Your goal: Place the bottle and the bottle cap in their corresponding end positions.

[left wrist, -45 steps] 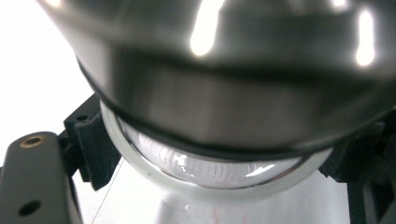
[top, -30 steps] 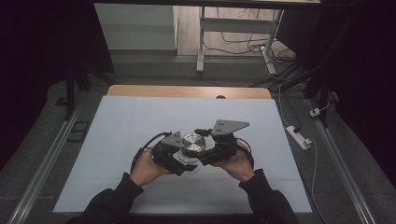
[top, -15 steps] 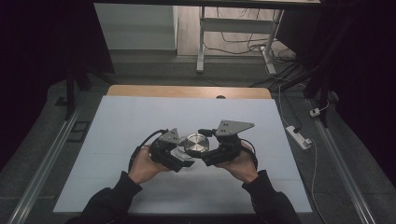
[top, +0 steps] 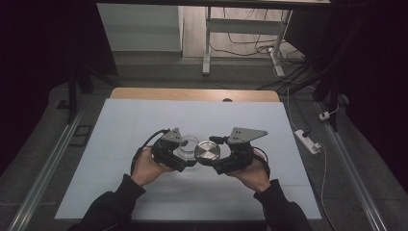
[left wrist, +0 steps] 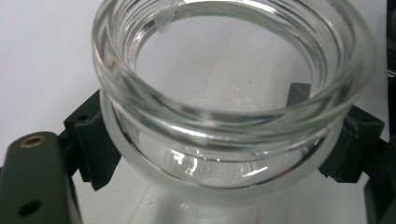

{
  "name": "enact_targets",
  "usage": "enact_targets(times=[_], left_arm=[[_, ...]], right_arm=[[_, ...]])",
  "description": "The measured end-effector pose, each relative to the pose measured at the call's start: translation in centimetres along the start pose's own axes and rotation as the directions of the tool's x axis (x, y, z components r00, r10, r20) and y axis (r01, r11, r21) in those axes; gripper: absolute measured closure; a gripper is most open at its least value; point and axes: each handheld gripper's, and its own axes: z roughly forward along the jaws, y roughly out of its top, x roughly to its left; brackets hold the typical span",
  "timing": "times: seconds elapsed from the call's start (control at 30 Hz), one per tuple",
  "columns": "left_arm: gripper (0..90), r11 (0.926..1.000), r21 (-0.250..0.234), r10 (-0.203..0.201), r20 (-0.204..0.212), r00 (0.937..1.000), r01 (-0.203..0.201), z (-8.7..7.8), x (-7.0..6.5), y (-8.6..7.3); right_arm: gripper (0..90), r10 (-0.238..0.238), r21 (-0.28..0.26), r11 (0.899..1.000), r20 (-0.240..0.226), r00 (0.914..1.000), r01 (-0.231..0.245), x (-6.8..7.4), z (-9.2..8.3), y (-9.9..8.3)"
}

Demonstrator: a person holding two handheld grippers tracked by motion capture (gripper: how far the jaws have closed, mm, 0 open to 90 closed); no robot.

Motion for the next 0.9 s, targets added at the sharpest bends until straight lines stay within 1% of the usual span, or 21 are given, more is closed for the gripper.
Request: enact_targets(times=[0.3, 0.33, 0.47, 0.6, 0.7, 0.73, 0.9], left_arm=[[15.5, 1.0, -0.007, 0.002, -0.022, 0.9998, -0.002, 0.0, 0.8, 0.6], [15.5, 0.9999, -0.012, -0.005, -0.024, 0.9997, 0.004, 0.1, 0.9, 0.7], [15.5, 0.9998, -0.019, -0.007, -0.03, 0.9995, 0.007, 0.4, 1.3, 0.9], [15.5, 0.9997, -0.023, -0.006, -0.035, 0.9994, 0.005, 0.7, 1.8, 1.1], [15.5, 0.999, -0.039, -0.021, -0.036, 0.9991, 0.02, 1.1, 2.0, 1.2], [15.5, 0.9993, -0.035, -0.015, -0.035, 0.9993, 0.014, 1.2, 2.1, 1.3], [15.5, 0.9992, -0.038, -0.012, -0.042, 0.999, 0.011, 1.6, 2.6, 1.5]], right_arm=[[20.0, 0.004, 0.014, 1.0, -0.003, 1.0, -0.004, 0.6, -0.1, -0.6], [20.0, 0.009, 0.014, 1.0, -0.005, 1.0, -0.008, 0.7, -0.1, -0.7], [20.0, 0.007, 0.022, 1.0, -0.009, 0.9999, -0.007, 1.0, -0.1, -1.0], [20.0, 0.011, 0.033, 0.999, -0.009, 0.9999, -0.011, 1.3, 0.2, -1.7], [20.0, 0.013, 0.044, 0.999, -0.005, 0.9999, -0.013, 1.4, 0.4, -2.3], [20.0, 0.014, 0.046, 0.999, -0.003, 0.9999, -0.014, 1.4, 0.4, -2.5], [20.0, 0.012, 0.056, 0.998, 0.003, 0.9999, -0.012, 1.6, 0.7, -3.4]])
